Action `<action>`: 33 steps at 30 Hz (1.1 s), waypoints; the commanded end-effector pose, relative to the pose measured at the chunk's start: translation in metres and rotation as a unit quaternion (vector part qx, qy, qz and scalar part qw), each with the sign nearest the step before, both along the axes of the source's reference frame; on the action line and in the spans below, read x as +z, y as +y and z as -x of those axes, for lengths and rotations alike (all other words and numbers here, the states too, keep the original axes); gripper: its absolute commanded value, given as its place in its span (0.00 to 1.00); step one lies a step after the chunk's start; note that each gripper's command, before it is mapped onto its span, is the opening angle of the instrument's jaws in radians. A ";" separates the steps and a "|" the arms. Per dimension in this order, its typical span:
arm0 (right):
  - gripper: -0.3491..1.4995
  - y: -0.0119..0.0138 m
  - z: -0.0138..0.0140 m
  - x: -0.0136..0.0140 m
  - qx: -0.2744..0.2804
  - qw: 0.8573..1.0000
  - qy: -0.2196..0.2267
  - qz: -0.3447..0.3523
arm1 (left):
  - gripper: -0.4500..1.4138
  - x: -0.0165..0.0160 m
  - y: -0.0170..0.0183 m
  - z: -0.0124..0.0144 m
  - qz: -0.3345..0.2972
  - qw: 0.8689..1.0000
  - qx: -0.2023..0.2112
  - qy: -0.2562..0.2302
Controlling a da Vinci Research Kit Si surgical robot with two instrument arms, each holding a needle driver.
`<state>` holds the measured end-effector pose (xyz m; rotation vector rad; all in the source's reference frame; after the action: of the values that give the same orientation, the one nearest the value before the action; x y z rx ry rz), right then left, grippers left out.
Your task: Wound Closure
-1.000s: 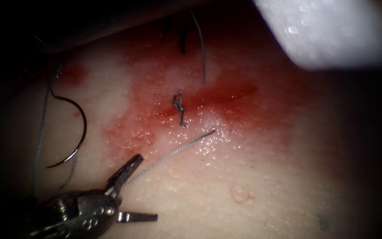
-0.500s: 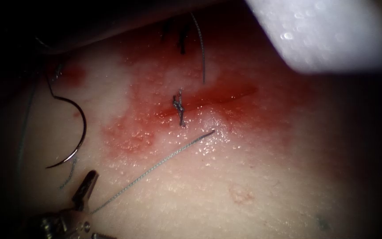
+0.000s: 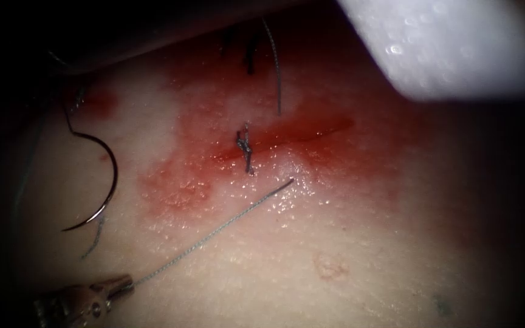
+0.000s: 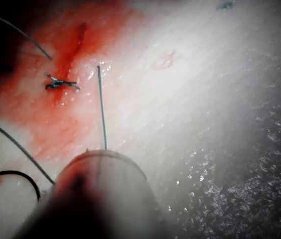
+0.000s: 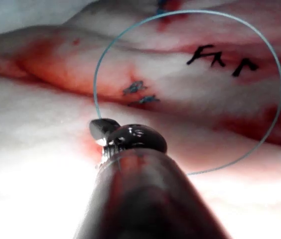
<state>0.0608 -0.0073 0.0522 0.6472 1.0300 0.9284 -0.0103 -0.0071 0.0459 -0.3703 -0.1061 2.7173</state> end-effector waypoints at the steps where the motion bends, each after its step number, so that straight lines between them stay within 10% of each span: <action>1: 0.98 0.0009 0.0004 -0.0008 0.015 1.000 0.024 0.002 | 0.00 0.0009 0.0001 0.0006 0.005 1.000 0.007 -0.018; 12: 0.97 -0.0025 0.0151 -0.0081 -0.034 0.992 0.114 0.047 | 0.00 -0.0005 0.0030 0.0036 0.055 0.976 0.035 -0.209; 16: 0.79 -0.0054 0.0211 -0.0088 -0.076 0.987 0.091 0.106 | 0.00 -0.0014 0.0049 0.0042 0.081 0.960 0.031 -0.268; 18: 0.44 -0.0066 0.0246 -0.0084 -0.137 0.967 0.047 0.208 | 0.00 -0.0016 0.0063 0.0046 0.092 0.951 0.032 -0.293; 20: 0.40 -0.0069 0.0257 -0.0080 -0.147 0.962 0.032 0.226 | 0.00 -0.0015 0.0068 0.0050 0.091 0.947 0.036 -0.305; 23: 0.86 -0.0071 0.0267 -0.0072 -0.144 0.958 0.019 0.246 | 0.00 -0.0010 0.0070 0.0054 0.092 0.943 0.047 -0.317; 25: 0.99 -0.0064 0.0271 -0.0071 -0.131 0.956 0.000 0.264 | 0.00 -0.0007 0.0068 0.0056 0.089 0.940 0.045 -0.325; 33: 0.99 -0.0011 0.0314 -0.0094 0.026 0.954 -0.007 0.299 | 0.00 0.0005 0.0052 0.0052 0.062 0.945 0.053 -0.318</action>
<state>0.0289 -0.0086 0.0421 0.1001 1.2403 0.6115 -0.0149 -0.0021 0.0458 -1.2992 -0.1340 2.5991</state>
